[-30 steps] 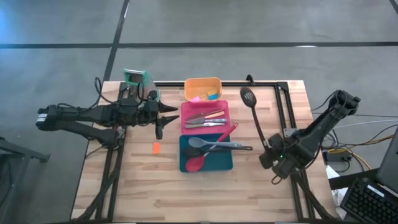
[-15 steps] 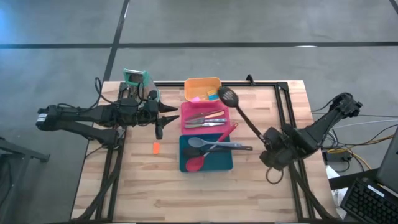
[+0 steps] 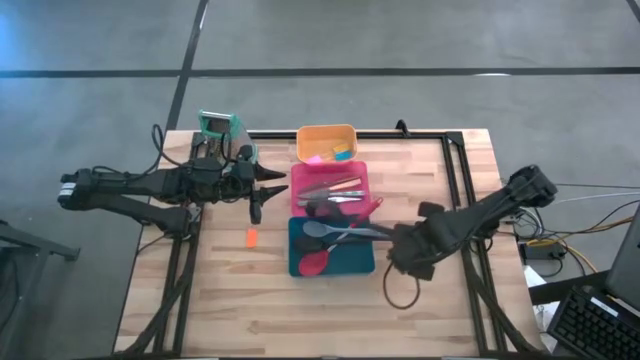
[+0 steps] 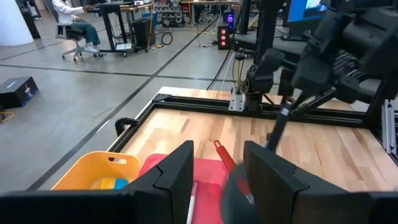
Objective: Pick & Place Kitchen Items
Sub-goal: Put the black spoon with hole into the blue bin
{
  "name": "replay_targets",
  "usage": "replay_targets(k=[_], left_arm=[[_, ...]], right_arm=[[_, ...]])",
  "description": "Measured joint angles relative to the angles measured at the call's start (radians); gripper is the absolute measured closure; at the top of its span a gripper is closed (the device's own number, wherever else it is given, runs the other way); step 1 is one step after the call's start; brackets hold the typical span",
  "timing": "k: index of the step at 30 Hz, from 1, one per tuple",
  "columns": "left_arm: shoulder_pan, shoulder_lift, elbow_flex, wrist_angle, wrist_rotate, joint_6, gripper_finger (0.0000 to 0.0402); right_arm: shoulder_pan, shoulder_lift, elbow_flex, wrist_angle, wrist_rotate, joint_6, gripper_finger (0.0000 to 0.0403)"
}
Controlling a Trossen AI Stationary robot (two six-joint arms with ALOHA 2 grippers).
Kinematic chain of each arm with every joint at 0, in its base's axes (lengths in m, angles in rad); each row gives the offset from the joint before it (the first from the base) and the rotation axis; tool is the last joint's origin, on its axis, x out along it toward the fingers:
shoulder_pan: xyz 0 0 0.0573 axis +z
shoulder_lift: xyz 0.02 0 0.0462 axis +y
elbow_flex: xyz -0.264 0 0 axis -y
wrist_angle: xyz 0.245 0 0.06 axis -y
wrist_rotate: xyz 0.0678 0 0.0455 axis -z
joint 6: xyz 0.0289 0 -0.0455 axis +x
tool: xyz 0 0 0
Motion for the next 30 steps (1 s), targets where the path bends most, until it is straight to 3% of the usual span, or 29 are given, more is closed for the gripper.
replay_targets(k=[8,13,30], left_arm=[[0.000,0.000,0.000,0.000,0.000,-0.001,0.0257],[0.000,0.000,0.001,0.000,0.000,-0.001,0.0257],[0.000,0.000,0.001,-0.006,0.000,-0.003,0.0257]], right_arm=[[-0.018,0.133,0.118,0.001,-0.013,-0.205,0.0323],[-0.042,0.166,0.125,0.002,-0.013,-0.291,0.0323],[-0.046,0.192,0.019,0.001,-0.092,-0.280,0.0323]])
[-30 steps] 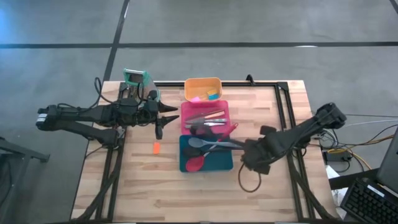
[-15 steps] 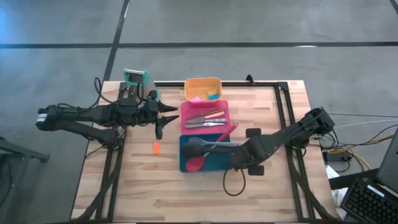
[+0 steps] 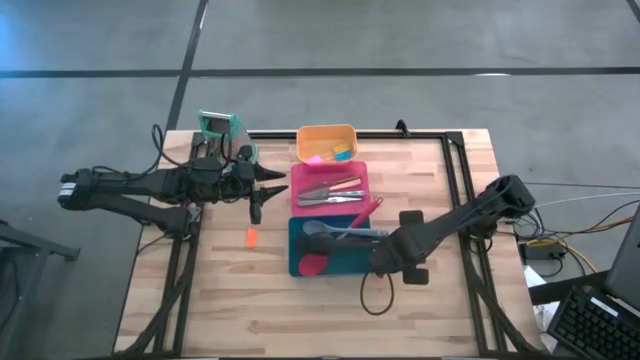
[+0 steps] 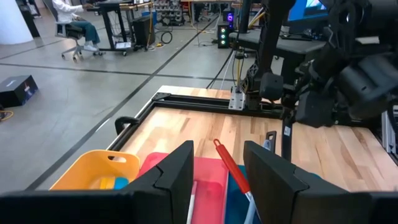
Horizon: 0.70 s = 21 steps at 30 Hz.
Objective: Pick & Place Kitchen Items
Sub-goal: Put the black spoon with hole into the blue bin
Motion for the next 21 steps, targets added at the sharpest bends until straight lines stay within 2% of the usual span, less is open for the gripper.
replay_targets(k=[12,21], left_arm=[[0.000,0.000,0.000,0.001,0.000,0.000,0.0257],[0.000,0.000,0.000,0.000,0.000,0.000,0.0257]], right_arm=[[-0.001,0.081,0.000,0.001,-0.010,0.008,0.0323],[-0.002,0.089,0.064,0.000,-0.003,0.034,0.0323]])
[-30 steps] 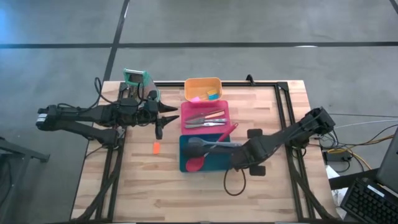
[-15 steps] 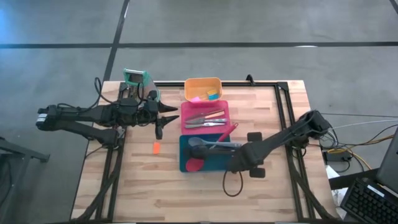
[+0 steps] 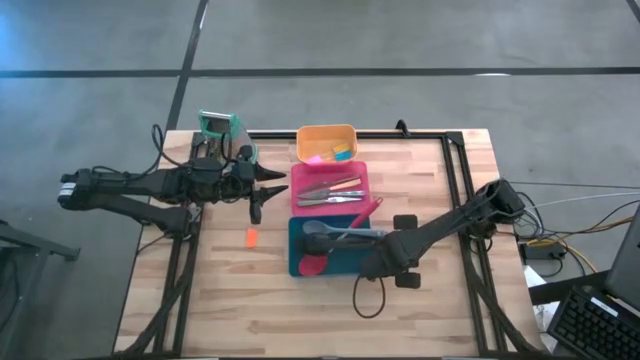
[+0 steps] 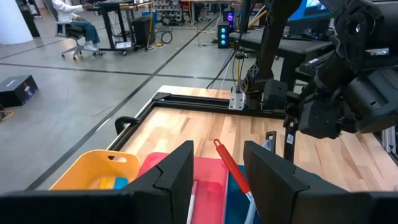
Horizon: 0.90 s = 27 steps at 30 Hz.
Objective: Pick & Place Kitchen Items
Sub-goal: Put the black spoon with hole into the blue bin
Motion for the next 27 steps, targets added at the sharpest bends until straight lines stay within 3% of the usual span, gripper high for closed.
replay_targets(k=[19,27], left_arm=[[0.000,0.000,0.000,-0.002,0.000,0.000,0.0257],[0.000,0.000,0.000,-0.003,0.000,0.000,0.0257]], right_arm=[[-0.024,0.072,0.008,0.002,0.000,-0.011,0.0319],[-0.024,0.063,0.043,0.003,-0.004,0.011,0.0192]])
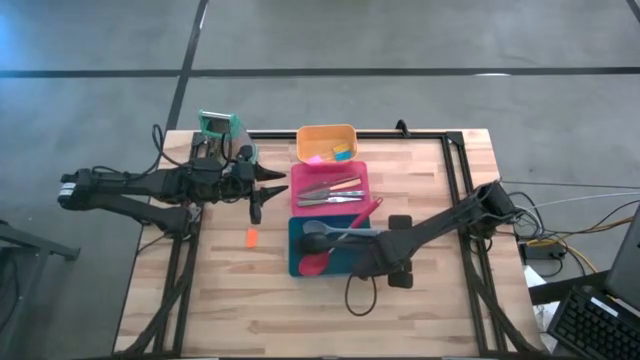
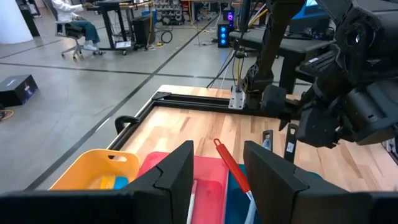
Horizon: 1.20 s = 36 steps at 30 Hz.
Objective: Pick & Place Kitchen Items
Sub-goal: Put the black spoon with hole into the blue bin, then put the orange spatula into the yellow bin
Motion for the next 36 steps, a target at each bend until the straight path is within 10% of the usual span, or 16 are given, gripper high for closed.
replay_targets(k=[11,26,36], left_arm=[[0.000,0.000,0.000,-0.003,0.000,0.000,0.0257],[0.000,0.002,0.000,-0.018,0.000,0.003,0.0257],[0.000,0.002,0.000,-0.030,0.000,0.003,0.0257]], right_arm=[[0.017,-0.018,0.127,-0.003,0.043,0.045,0.0162],[0.107,-0.482,-0.070,0.433,0.525,-0.120,0.0300],[-0.230,-0.896,-0.432,1.079,0.076,-0.614,0.0390]])
